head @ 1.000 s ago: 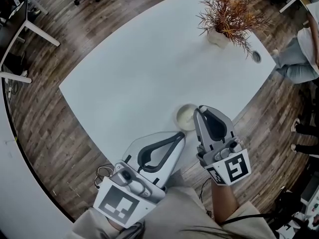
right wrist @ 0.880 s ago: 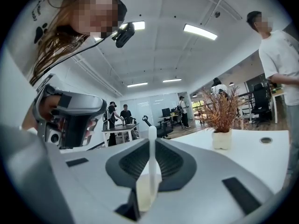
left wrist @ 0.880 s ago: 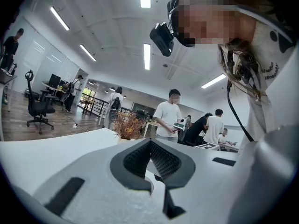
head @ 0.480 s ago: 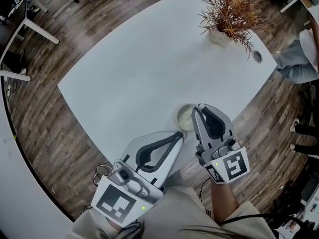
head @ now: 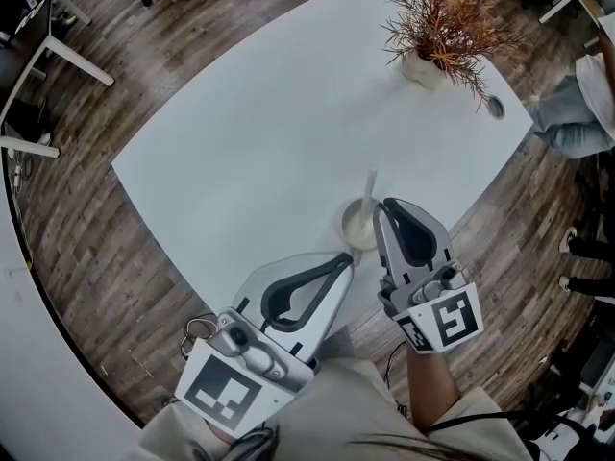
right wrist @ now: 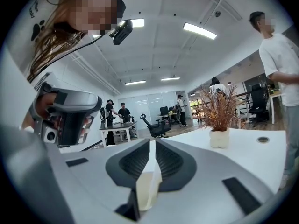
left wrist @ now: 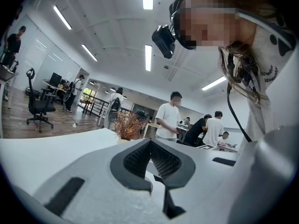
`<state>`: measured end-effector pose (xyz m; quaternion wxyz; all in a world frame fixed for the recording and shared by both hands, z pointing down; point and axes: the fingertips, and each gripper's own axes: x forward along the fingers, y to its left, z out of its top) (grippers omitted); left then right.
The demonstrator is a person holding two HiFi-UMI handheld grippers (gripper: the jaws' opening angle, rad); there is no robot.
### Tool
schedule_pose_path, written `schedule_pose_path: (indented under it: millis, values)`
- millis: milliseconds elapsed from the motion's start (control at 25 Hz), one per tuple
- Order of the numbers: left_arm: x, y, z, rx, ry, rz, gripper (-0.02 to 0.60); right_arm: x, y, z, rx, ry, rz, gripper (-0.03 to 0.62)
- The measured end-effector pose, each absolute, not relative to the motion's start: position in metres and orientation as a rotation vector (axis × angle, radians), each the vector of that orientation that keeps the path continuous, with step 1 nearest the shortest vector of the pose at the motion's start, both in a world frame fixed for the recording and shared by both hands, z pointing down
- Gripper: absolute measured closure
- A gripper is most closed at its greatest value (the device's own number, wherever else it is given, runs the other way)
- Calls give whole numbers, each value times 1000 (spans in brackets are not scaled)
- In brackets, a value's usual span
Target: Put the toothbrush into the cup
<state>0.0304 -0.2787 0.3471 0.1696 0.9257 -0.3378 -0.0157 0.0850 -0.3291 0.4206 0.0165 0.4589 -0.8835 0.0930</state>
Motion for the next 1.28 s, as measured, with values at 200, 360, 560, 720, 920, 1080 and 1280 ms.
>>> schedule_pose_path:
  millis: [200, 360, 560, 720, 920, 1080, 1280]
  values:
    - [27, -276, 344, 2632, -969, -44, 572, 84, -327, 406, 1445, -2765, 264, 559]
    - [23, -275, 343, 2641, -992, -30, 573, 78, -320, 386, 1428, -2789, 222, 566]
    - [18, -271, 339, 2653, -1007, -32, 573, 66, -295, 351, 1391, -2837, 157, 569]
    - [17, -266, 337, 2662, -1001, -37, 572, 57, -273, 331, 1360, -2856, 124, 571]
    - [15, -259, 332, 2671, -997, -46, 572, 48, -253, 312, 1351, -2886, 153, 576]
    - [13, -251, 325, 2691, -990, -60, 572, 42, -240, 304, 1326, -2895, 136, 576]
    - [11, -233, 316, 2713, -967, -67, 572, 31, -223, 297, 1300, -2899, 117, 576]
